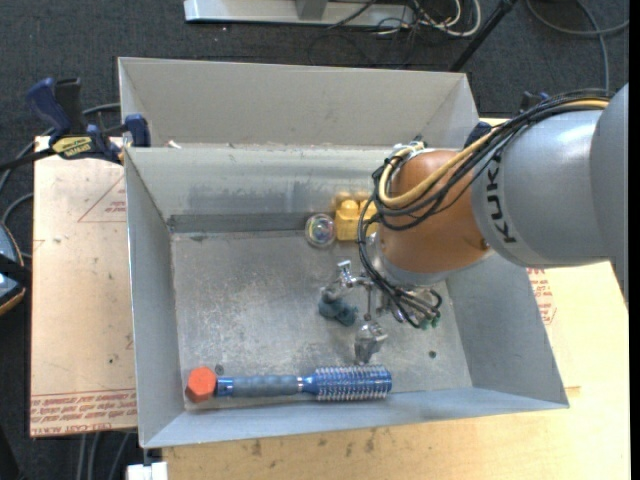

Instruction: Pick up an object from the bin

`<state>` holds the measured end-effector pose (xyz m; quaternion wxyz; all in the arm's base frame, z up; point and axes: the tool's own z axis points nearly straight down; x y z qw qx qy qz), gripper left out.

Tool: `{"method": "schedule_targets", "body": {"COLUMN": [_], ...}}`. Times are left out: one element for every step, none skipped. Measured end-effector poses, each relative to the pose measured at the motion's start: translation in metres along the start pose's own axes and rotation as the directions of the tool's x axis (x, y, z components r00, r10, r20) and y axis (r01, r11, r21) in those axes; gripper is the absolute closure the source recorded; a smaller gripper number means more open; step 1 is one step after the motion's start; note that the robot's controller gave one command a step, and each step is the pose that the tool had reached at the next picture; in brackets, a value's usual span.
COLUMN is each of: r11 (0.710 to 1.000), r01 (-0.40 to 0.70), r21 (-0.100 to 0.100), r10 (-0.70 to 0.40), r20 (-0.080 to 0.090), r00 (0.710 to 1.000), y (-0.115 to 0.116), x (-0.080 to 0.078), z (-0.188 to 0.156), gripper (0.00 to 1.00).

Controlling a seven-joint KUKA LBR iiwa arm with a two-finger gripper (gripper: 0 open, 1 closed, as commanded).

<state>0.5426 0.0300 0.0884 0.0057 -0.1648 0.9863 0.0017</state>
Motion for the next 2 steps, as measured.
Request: {"method": "schedule_targets", "body": {"r11": [1.000,0.916], "r01": [0.001,0.401], "r21": [0.002,0.001], "r10": [-0.001,-0.401], "r20": [0.005,-0.004], "r00": [1.000,0.916], "y": [-0.001,0.033], "x": [-0.003,0.013], "z": [-0.004,-0.173], "gripper": [1.00,1.00]}}
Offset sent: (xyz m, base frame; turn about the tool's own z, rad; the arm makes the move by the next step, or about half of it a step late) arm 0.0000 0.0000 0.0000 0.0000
